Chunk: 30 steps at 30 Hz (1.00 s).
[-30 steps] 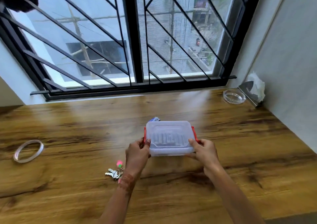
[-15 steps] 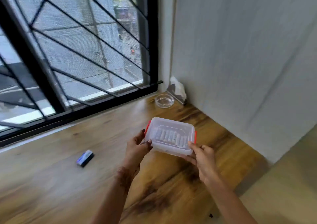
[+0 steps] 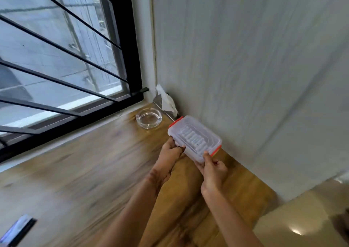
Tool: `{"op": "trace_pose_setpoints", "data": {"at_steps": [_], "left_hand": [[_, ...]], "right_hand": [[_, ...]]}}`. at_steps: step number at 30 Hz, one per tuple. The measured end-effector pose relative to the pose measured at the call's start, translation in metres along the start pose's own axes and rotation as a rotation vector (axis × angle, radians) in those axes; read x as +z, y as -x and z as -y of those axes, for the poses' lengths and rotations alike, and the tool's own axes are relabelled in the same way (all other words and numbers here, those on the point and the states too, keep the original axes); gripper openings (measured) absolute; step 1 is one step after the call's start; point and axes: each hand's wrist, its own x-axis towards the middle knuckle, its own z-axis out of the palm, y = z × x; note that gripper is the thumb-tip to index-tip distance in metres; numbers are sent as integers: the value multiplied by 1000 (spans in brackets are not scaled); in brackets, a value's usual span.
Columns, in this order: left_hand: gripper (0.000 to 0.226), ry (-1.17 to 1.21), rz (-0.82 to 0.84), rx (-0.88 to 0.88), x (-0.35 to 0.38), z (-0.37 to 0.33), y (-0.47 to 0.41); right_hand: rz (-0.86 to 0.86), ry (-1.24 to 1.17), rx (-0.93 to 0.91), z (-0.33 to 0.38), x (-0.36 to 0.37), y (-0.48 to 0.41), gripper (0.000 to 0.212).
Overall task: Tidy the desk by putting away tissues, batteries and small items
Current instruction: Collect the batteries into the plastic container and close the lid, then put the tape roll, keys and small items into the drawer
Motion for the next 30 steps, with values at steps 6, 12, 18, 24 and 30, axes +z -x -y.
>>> {"op": "trace_pose_setpoints", "data": {"at_steps": [6,12,18,24,30], "left_hand": [[41,-22,39,-31,5,0,-17],[50,-75,21,-19,11,-1,-23],[48,-90,-10,-34,11,-1,-19],[46,-111,-259,-131,-3,8,5],[29,-52,-363,-72,-39,2,75]], "right_hand": [[-1,35,-6,0,4,-15,27],[15,92,-25,1,5,-22,30],[-1,184,0,9,4,-19,42],[39,323,-117,17,8,11,58],[217,534,-357,2,21,75,48]]}}
